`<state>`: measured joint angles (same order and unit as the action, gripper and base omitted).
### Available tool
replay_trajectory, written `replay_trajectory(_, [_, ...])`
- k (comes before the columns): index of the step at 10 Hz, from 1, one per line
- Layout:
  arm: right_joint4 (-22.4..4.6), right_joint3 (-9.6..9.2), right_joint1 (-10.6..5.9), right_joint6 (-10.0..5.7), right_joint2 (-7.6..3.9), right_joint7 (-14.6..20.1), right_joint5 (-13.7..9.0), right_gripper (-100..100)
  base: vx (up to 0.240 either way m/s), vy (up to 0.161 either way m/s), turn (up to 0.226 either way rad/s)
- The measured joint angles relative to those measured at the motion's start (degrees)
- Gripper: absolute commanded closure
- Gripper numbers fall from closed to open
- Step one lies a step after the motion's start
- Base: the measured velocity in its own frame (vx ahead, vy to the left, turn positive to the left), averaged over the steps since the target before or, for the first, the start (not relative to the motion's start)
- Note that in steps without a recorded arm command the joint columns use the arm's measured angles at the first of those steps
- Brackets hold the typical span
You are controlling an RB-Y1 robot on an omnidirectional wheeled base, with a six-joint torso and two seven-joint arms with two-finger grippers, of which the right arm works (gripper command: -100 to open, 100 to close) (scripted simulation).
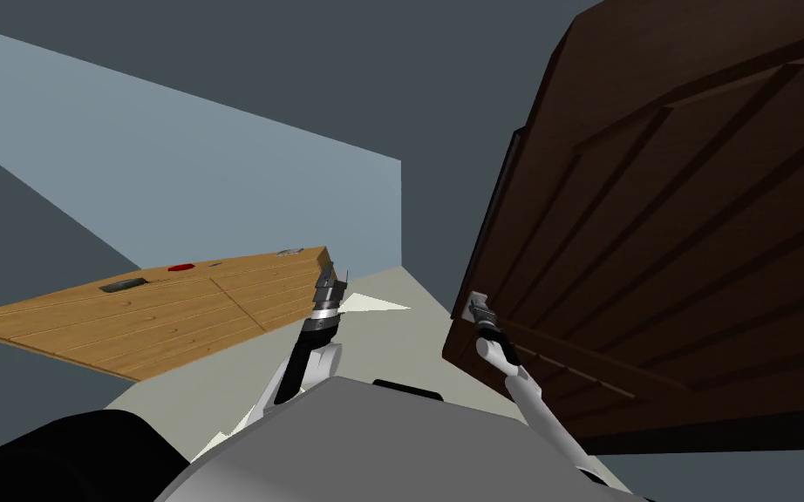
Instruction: Pull the door open
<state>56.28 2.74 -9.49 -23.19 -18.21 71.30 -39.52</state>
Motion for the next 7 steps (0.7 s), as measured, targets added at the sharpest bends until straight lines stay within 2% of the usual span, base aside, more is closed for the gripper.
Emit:
replay_trajectory(6, [2.0,-3.57,1.39,0.21,-1.72,2.8,0.6,100,-0.208,-0.043,0.095])
replay_trajectory(7, [2.1,-4.1,1.4,0.22,-1.98,3.2,0.7,100,-0.094,-0.019,0.029])
